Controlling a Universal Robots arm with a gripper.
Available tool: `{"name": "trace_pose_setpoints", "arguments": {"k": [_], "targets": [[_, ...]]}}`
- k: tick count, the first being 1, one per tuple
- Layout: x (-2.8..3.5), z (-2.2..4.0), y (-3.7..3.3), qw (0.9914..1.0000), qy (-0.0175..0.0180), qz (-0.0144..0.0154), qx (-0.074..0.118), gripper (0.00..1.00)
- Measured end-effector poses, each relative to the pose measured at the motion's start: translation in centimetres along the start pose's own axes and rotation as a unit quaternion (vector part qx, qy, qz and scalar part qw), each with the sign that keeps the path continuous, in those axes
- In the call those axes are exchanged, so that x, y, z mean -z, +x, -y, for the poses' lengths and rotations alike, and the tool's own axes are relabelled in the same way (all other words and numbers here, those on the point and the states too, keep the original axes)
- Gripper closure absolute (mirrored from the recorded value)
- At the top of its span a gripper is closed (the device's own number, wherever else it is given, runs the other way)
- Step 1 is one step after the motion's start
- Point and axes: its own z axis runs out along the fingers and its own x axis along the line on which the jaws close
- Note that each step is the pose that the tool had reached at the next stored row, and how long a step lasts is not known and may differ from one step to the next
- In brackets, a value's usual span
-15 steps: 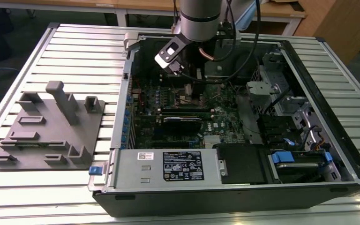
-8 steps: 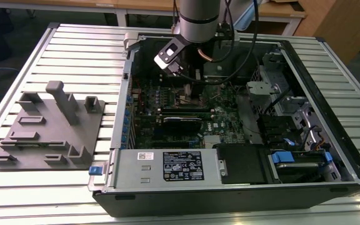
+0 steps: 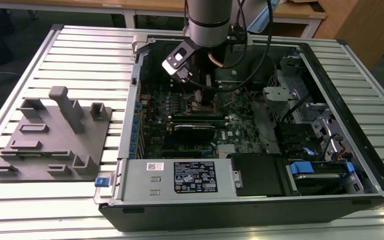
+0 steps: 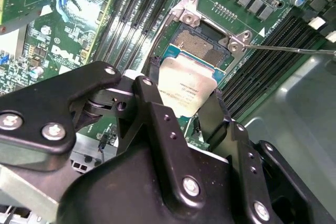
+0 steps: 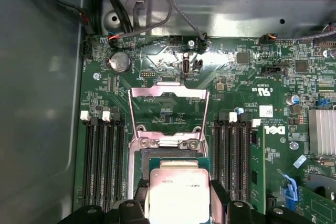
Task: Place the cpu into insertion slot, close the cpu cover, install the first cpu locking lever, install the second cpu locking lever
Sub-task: 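Place the cpu into insertion slot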
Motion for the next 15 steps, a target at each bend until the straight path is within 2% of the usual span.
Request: {"name": "trace_pose_setpoints", "arguments": {"k": [6, 9, 15], "targets": [[-0.43, 0.06, -0.02, 1.0, 0.0, -0.0002, 0.0, 0.46], [-0.54, 0.12, -0.02, 1.0, 0.0, -0.0029, 0.0, 0.46], [-0.92, 0.18, -0.03, 0.99999, 0.0, -0.004, -0.001, 0.46]]}}
